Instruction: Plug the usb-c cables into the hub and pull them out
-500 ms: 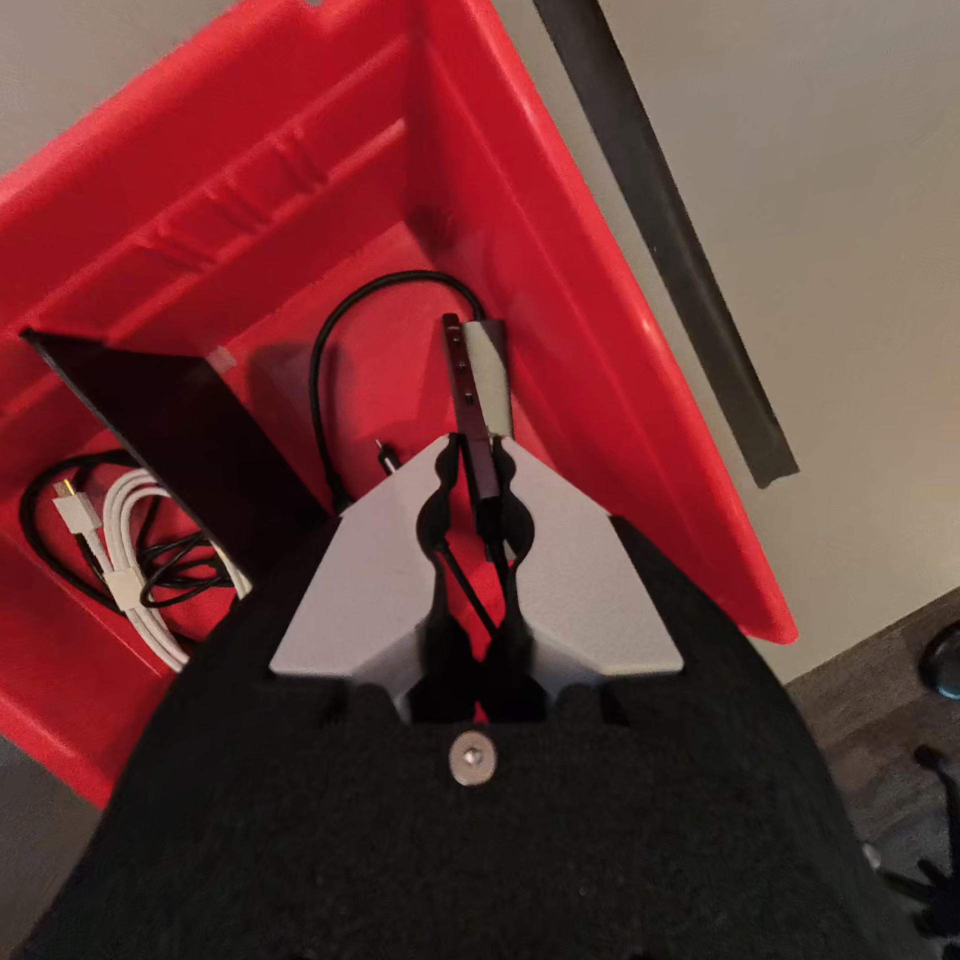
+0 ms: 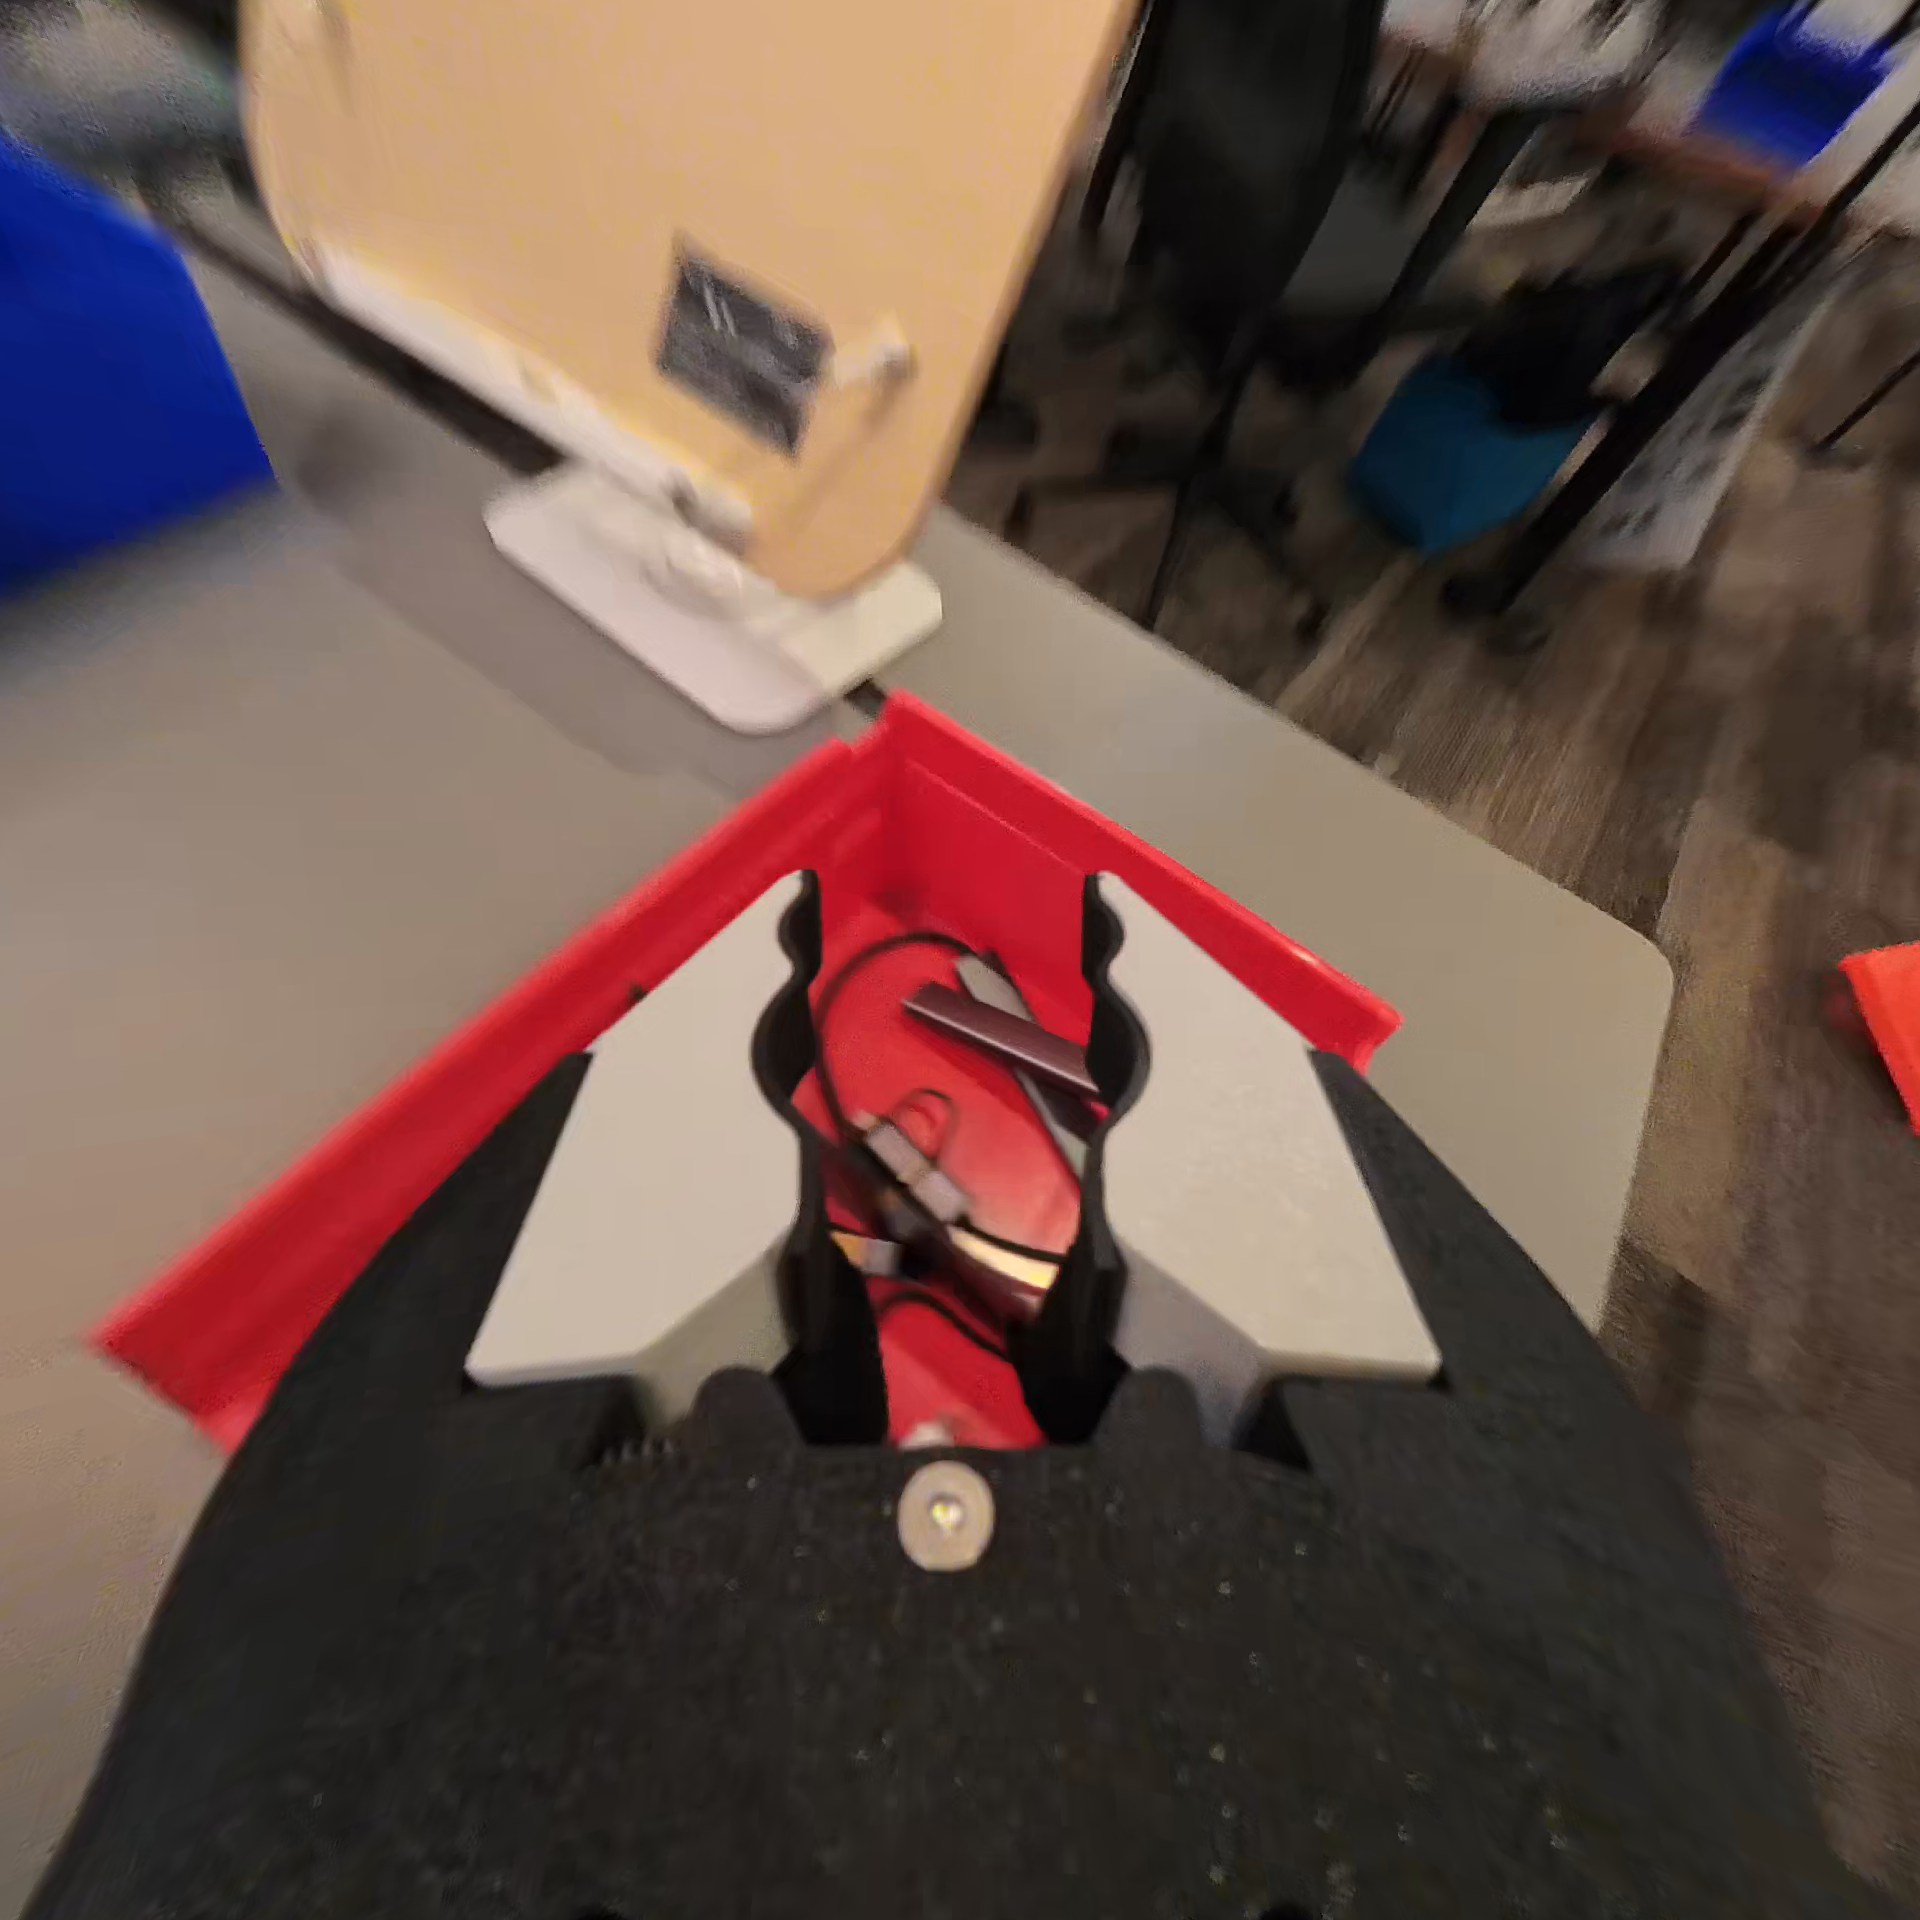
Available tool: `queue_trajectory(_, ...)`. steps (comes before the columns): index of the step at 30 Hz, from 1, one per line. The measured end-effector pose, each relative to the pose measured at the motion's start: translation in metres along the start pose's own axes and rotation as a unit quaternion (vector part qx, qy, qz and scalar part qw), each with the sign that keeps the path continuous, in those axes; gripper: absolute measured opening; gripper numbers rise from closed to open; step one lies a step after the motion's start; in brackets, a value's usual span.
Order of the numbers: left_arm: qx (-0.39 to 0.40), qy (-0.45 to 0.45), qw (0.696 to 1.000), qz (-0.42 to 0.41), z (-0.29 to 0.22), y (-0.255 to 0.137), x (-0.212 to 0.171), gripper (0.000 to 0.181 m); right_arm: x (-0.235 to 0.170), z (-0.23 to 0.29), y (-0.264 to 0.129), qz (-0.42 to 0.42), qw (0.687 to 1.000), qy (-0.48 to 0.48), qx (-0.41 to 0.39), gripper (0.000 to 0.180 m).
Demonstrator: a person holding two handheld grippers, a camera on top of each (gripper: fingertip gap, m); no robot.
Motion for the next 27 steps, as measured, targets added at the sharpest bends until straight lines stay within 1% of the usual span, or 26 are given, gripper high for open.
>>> queue_trajectory(2, 0.06, -0.002, 0.998, 0.007, 0.026, -0.008, -0.011, 0.037, -0.021, 0.036, -0.031, -0.075, 0.995, 0.057, -0.017, 0.051)
queue_trajectory(3, 0.066, -0.012, 0.998, 0.016, 0.035, -0.011, -0.017, 0.034, -0.038, 0.057, -0.041, -0.097, 0.992, 0.084, -0.015, 0.055)
queue_trajectory(4, 0.061, -0.027, 0.997, 0.027, 0.042, -0.012, -0.024, 0.034, -0.058, 0.078, -0.049, -0.101, 0.988, 0.111, -0.019, 0.055)
queue_trajectory(5, 0.06, -0.042, 0.997, 0.036, 0.049, -0.013, -0.03, 0.034, -0.079, 0.098, -0.057, -0.09, 0.986, 0.135, -0.044, 0.047)
queue_trajectory(6, 0.066, -0.054, 0.995, 0.043, 0.056, -0.012, -0.035, 0.034, -0.099, 0.119, -0.064, -0.085, 0.983, 0.141, -0.075, 0.043)
queue_trajectory(8, 0.081, -0.069, 0.993, 0.056, 0.064, -0.009, -0.039, 0.034, -0.132, 0.158, -0.076, -0.086, 0.977, 0.135, -0.143, 0.043)
queue_trajectory(9, 0.09, -0.073, 0.991, 0.063, 0.066, -0.007, -0.04, 0.034, -0.144, 0.171, -0.084, -0.084, 0.968, 0.128, -0.201, 0.042)
queue_trajectory(10, 0.098, -0.075, 0.99, 0.071, 0.067, -0.004, -0.041, 0.034, -0.15, 0.181, -0.091, -0.08, 0.961, 0.115, -0.238, 0.036)
queue_trajectory(11, 0.102, -0.073, 0.989, 0.08, 0.067, -0.002, -0.041, 0.034, -0.153, 0.189, -0.094, -0.068, 0.962, 0.101, -0.243, 0.034)
queue_trajectory(14, 0.116, -0.062, 0.986, 0.105, 0.061, 0.003, -0.044, 0.034, -0.154, 0.192, -0.094, -0.038, 0.968, 0.1, -0.229, 0.048)
queue_trajectory(17, 0.104, -0.057, 0.985, 0.129, 0.05, 0.005, -0.047, 0.032, -0.16, 0.187, -0.097, -0.033, 0.968, 0.106, -0.226, 0.049)
queue_trajectory(18, 0.096, -0.055, 0.985, 0.134, 0.047, 0.004, -0.047, 0.028, -0.164, 0.186, -0.097, -0.032, 0.968, 0.114, -0.221, 0.048)
queue_trajectory(20, 0.09, -0.051, 0.986, 0.131, 0.042, 0.001, -0.044, 0.027, -0.169, 0.182, -0.1, -0.036, 0.967, 0.126, -0.22, 0.048)
queue_trajectory(23, 0.098, -0.041, 0.985, 0.135, 0.04, 0.002, -0.045, 0.027, -0.172, 0.173, -0.106, -0.044, 0.962, 0.142, -0.229, 0.048)
queue_trajectory(27, 0.113, -0.048, 0.983, 0.137, 0.044, 0.004, -0.046, 0.029, -0.174, 0.167, -0.106, -0.049, 0.961, 0.17, -0.214, 0.05)
Point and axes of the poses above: each gripper's, where its closed fingertips meet, y out along the fingers, x out of its top, z = x × y across the jaws, the point moved 8 cm from there along -y, back along the fingers, and after that the axes turned 4 degrees about y, right-handed, at the moved point
